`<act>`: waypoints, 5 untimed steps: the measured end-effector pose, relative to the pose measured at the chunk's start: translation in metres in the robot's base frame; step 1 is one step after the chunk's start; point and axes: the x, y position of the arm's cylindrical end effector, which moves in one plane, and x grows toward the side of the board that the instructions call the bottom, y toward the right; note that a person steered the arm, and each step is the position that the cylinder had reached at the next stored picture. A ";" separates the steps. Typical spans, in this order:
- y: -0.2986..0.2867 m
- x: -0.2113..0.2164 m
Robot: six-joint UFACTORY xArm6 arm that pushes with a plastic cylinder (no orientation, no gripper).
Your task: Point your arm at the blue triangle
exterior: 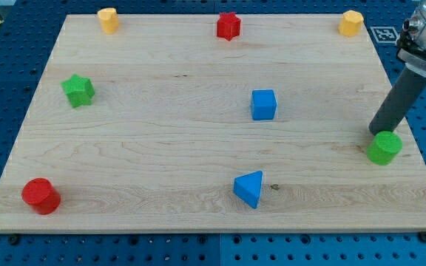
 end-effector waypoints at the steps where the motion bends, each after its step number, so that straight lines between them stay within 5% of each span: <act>1: -0.011 0.010; 4: -0.034 0.054; 5: -0.097 0.056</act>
